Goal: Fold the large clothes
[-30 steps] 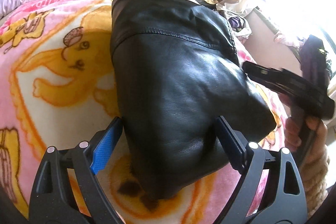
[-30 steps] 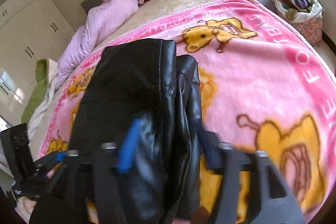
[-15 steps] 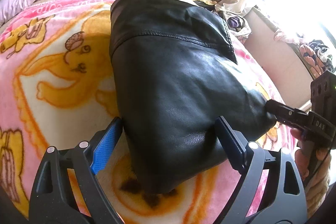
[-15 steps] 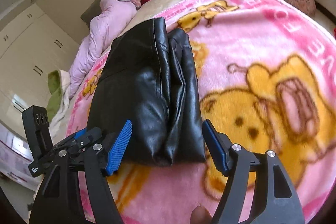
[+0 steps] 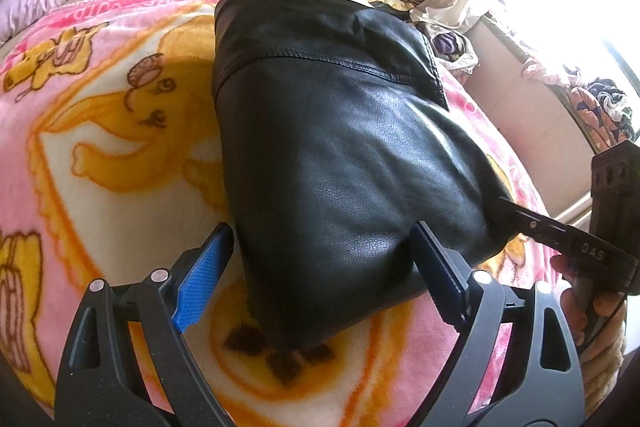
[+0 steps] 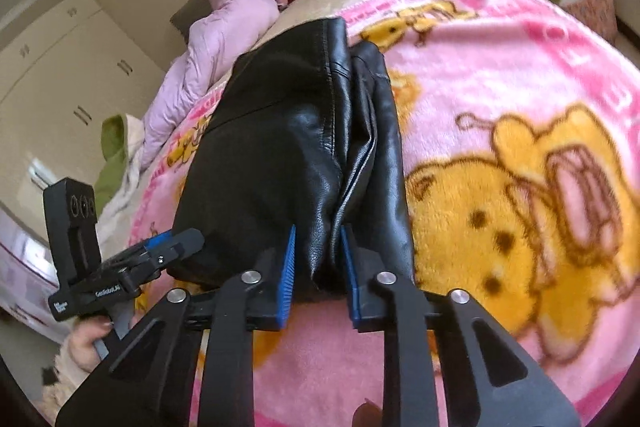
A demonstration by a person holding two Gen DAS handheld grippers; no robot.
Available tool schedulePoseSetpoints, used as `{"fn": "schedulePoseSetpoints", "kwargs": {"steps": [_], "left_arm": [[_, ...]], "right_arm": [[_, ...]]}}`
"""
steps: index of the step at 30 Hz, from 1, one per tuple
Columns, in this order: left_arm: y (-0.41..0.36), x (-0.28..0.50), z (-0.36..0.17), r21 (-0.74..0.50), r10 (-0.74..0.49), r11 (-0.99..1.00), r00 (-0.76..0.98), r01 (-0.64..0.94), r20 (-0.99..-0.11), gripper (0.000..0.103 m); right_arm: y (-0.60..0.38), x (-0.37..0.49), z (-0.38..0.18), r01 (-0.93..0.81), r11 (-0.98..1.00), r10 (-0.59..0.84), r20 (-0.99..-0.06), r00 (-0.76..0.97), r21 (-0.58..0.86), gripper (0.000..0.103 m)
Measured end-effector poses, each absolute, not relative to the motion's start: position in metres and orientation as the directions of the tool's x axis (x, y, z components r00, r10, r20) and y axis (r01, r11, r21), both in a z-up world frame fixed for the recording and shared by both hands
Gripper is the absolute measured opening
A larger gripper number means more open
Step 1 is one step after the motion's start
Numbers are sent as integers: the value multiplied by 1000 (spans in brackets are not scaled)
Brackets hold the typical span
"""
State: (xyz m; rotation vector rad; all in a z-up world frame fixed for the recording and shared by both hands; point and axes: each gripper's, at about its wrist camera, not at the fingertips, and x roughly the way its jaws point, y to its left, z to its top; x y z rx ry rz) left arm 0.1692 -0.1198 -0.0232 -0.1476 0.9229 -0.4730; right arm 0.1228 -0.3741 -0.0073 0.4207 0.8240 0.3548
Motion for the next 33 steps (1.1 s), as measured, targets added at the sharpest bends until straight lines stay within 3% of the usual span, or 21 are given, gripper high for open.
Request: {"fn": "schedulePoseSetpoints", "kwargs": {"steps": [3, 7, 10, 11, 13, 19, 21, 23, 28, 30, 31, 33], "left_arm": [[-118, 168, -22, -323, -455, 887, 515, 329, -727, 92], [-123, 171, -32, -324, -453, 887, 487, 328, -747, 92], [-123, 173, -39, -345, -464, 883, 472, 320, -750, 93], [-122, 173, -40, -352, -468, 881, 469, 317, -749, 93], [-121, 175, -41, -355, -468, 881, 468, 313, -749, 93], [-121, 174, -43, -350, -463, 884, 473, 310, -750, 93], [-121, 174, -44, -349, -459, 886, 476, 305, -750, 93], [-122, 172, -43, -341, -453, 889, 481, 305, -750, 93], [-124, 170, -41, -312, -435, 897, 494, 314, -753, 93], [-125, 169, -41, -306, -431, 898, 496, 316, -754, 93], [-125, 169, -41, -303, -428, 900, 499, 314, -754, 93], [-125, 168, -40, -296, -421, 903, 502, 312, -755, 93]], "right_arm": [[-379, 118, -2, -142, 869, 443, -616, 652, 475, 19], [-378, 125, -30, -87, 884, 410, -671, 618, 460, 23], [-384, 122, -38, -61, 879, 404, -672, 620, 472, 35], [-386, 122, -38, -47, 878, 399, -675, 621, 476, 47], [-389, 121, -35, -25, 888, 375, -692, 618, 459, 61], [-392, 129, 7, -56, 901, 342, -621, 705, 431, 63], [-386, 145, 13, -66, 905, 340, -624, 704, 420, 58], [-376, 170, 13, -61, 914, 331, -654, 681, 400, 45], [-372, 220, -10, 42, 890, 346, -731, 588, 455, 39], [-370, 229, -15, 47, 872, 376, -728, 573, 487, 28], [-368, 230, -14, 23, 866, 397, -714, 576, 499, 16], [-368, 223, -5, -28, 849, 429, -658, 618, 527, 9]]}}
